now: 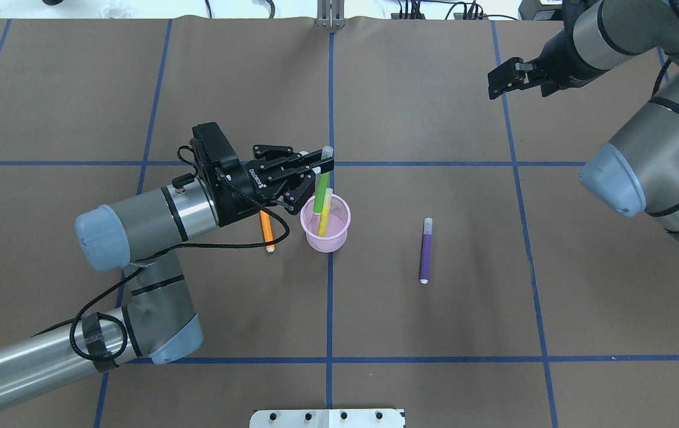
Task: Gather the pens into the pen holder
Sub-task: 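Carry the green highlighter with the left gripper over the cup, then drop the green highlighter into the cup by opening the left gripper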
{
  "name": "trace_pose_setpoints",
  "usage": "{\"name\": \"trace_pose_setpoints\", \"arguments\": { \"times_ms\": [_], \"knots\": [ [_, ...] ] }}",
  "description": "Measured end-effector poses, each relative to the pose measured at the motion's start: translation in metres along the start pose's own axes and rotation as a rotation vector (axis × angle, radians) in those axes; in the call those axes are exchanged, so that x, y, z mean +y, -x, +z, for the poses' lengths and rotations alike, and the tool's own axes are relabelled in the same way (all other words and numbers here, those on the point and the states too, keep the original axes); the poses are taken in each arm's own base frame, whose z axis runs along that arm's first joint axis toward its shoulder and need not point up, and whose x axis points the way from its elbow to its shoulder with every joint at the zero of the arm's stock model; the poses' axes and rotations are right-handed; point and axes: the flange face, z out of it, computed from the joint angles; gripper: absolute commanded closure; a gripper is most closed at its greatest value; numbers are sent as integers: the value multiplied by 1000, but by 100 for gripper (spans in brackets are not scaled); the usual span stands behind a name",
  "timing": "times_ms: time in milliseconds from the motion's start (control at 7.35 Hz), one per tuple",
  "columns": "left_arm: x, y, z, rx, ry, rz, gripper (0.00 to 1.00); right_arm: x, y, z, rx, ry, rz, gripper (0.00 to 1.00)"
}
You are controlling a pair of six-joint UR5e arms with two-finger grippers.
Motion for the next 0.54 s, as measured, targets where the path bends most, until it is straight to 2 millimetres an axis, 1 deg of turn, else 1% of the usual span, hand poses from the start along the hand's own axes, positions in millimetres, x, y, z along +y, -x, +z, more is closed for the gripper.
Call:
{"name": "trace_pose_setpoints", "arguments": {
  "times_ms": [136,272,408,544],
  "knots": [
    [8,5,3,-2,-2,1,100,0,0,0,0,0,0,0],
    [13,8,6,-9,0,3,86,0,1,0,-1,0,0,0],
    [19,13,10,-25,4,6,50,0,1,0,0,0,0,0],
    [25,18,15,-45,9,8,21,0,0,0,0,0,0,0]
  ]
}}
